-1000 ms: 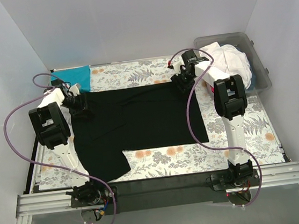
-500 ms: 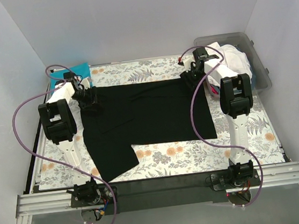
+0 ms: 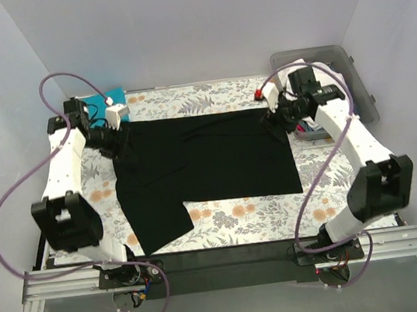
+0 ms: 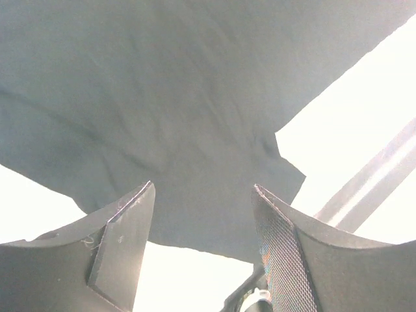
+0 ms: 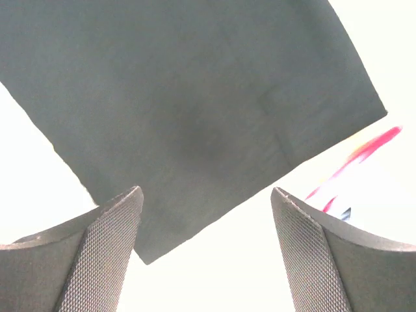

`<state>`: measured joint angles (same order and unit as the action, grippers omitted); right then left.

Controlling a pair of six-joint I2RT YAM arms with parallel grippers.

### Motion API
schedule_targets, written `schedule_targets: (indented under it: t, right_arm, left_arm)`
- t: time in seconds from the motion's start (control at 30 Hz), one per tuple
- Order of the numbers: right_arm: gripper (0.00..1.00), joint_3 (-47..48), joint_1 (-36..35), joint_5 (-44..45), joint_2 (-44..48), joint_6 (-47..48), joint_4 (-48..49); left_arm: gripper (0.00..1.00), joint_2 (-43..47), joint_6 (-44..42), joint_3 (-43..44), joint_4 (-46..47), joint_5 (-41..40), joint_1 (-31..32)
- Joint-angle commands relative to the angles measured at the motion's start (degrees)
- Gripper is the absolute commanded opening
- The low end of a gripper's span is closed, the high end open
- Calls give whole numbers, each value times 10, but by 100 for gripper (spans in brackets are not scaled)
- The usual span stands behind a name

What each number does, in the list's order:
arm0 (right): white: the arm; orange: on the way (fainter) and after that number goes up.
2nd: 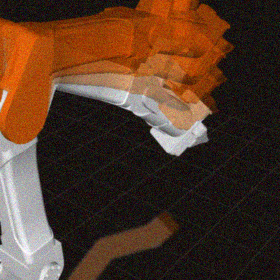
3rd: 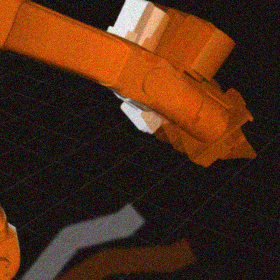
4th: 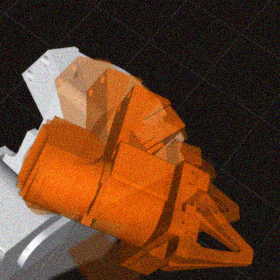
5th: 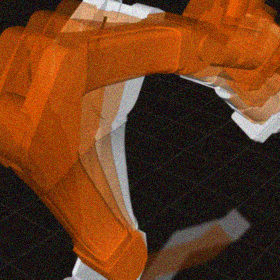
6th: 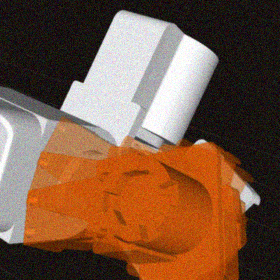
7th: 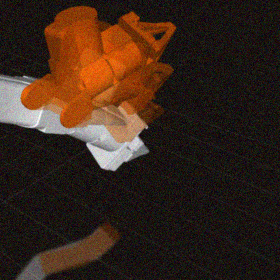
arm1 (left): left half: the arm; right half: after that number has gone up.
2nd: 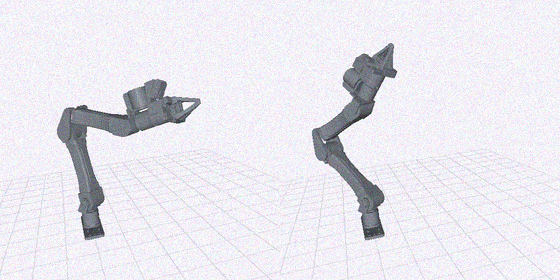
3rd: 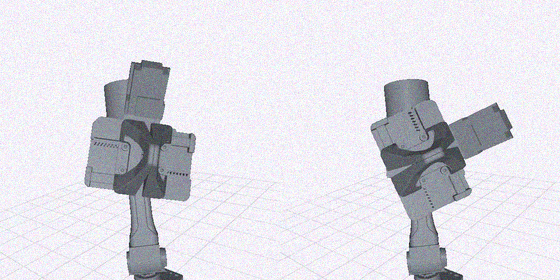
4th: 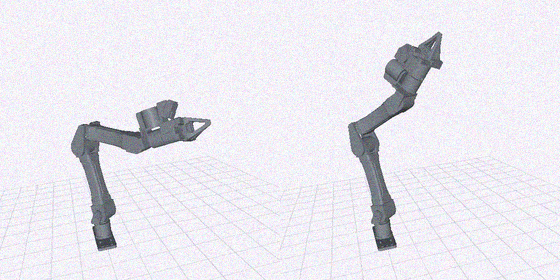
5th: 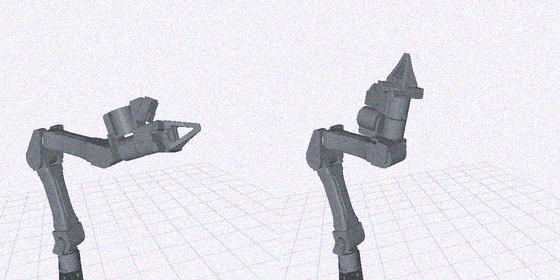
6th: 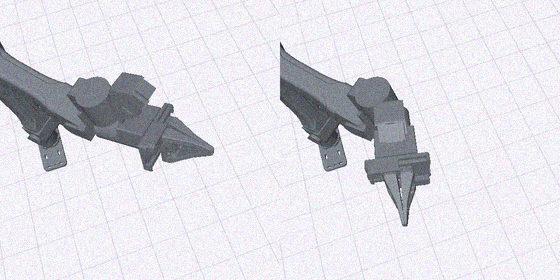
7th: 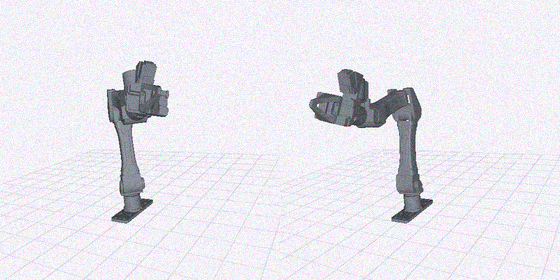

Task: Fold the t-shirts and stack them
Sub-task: Fold the tshirt

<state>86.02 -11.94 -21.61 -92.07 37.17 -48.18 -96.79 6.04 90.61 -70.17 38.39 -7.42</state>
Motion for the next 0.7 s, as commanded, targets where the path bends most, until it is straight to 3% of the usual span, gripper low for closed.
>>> schedule_targets:
  t: [0.0,0.17,0.27,0.53,0.67]
  right_arm:
    - [85,-106,-20,32,54,76,-57]
    - [69,-271,-69,117,162,126,-37]
    - [62,-353,-86,153,195,135,1]
    - [58,-470,-94,205,206,151,68]
    - [58,-485,-94,213,202,150,98]
  left_arm:
    - [60,100,-148,-106,-94,-34,0]
    - [59,224,-221,-302,-51,-121,2]
    - [58,263,-224,-350,-25,-142,1]
    - [57,267,-216,-379,20,-171,2]
    - [57,260,-223,-391,42,-185,2]
